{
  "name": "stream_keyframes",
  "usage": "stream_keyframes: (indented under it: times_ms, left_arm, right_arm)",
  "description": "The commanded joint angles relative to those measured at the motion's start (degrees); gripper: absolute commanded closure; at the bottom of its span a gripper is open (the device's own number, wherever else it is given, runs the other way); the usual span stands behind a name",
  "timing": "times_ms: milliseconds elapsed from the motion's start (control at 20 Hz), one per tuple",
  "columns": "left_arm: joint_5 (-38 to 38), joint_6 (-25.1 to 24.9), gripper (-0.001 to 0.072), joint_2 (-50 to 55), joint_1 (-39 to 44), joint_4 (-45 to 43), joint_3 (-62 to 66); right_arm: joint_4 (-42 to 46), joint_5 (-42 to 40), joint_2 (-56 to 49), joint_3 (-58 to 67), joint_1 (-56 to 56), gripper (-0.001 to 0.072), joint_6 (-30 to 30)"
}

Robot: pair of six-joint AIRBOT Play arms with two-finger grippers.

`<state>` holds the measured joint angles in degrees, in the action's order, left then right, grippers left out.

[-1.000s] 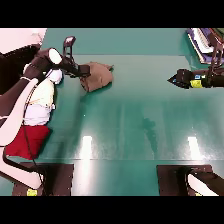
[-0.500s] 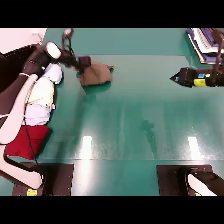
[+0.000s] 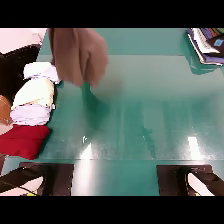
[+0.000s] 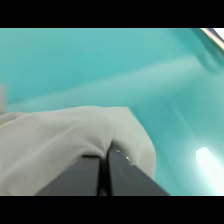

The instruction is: Fold the shirts.

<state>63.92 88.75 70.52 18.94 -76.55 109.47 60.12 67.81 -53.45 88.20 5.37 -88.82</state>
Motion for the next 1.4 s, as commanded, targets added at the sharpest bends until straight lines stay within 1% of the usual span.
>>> stream_keyframes:
  times_ms: [0,150,200,250,300,400,450,600,700,800,900,1000,1100,1200,1350]
  left_arm:
    - [5.46,1.33,0.0683,-2.27,10.21,-2.91,-3.80]
    - [0.96,1.25,0.0679,1.88,20.28,-2.36,-11.93]
    - [-1.25,1.18,0.0527,3.63,22.43,-2.38,-14.03]
    - [-3.34,1.29,0.0136,5.60,23.65,-2.38,-15.50]
    - [-3.80,1.77,0.0034,7.26,23.65,-2.49,-15.67]
    - [-2.60,2.58,0.0034,8.00,20.70,-4.92,-15.67]
    - [-0.59,2.82,0.0034,7.26,17.75,-6.60,-15.67]
    - [9.79,3.28,0.0034,4.98,5.81,-10.73,-15.78]
    - [12.63,3.28,0.0034,4.33,-2.51,-10.16,-19.06]
    - [11.50,3.13,0.0034,4.07,-8.83,-6.71,-25.75]
    - [8.46,2.25,0.0035,4.13,-13.11,-3.63,-33.55]
    - [4.24,0.15,0.0035,4.37,-16.46,-0.68,-40.54]
    - [-0.87,-0.15,0.0035,4.70,-19.58,2.40,-46.10]
    - [-3.98,-1.36,0.0035,6.27,-21.73,6.47,-48.98]
    - [-6.01,-5.55,0.0035,10.38,-21.64,12.15,-49.75]
  right_arm:
    - [-0.04,1.84,0.22,4.46,-0.92,0.0699,0.02]
    - [-0.11,4.17,0.22,5.01,-0.92,0.0698,0.00]
    - [-0.11,5.60,0.22,4.98,-0.92,0.0699,0.02]
    - [-0.11,6.75,0.20,4.96,-0.92,0.0699,0.02]
    - [-0.11,7.76,0.20,4.96,-0.92,0.0699,0.00]
    - [-0.13,8.68,0.22,4.96,-0.92,0.0699,0.00]
    - [-0.13,9.01,0.22,4.96,-0.92,0.0699,0.00]
    - [-0.11,9.11,0.22,4.96,-0.92,0.0699,0.00]
    - [-0.13,9.14,0.20,4.96,-0.92,0.0699,0.00]
    - [-0.15,9.14,0.20,4.96,-0.92,0.0699,0.00]
    - [-0.13,9.14,0.20,4.96,-0.92,0.0698,0.00]
    - [-0.13,9.14,0.20,4.96,-0.92,0.0698,0.00]
    - [-0.13,9.14,0.20,4.96,-0.92,0.0699,0.00]
    - [-0.13,9.16,0.17,4.96,-0.92,0.0699,0.00]
    - [-0.13,9.16,0.15,4.94,-0.92,0.0698,0.00]
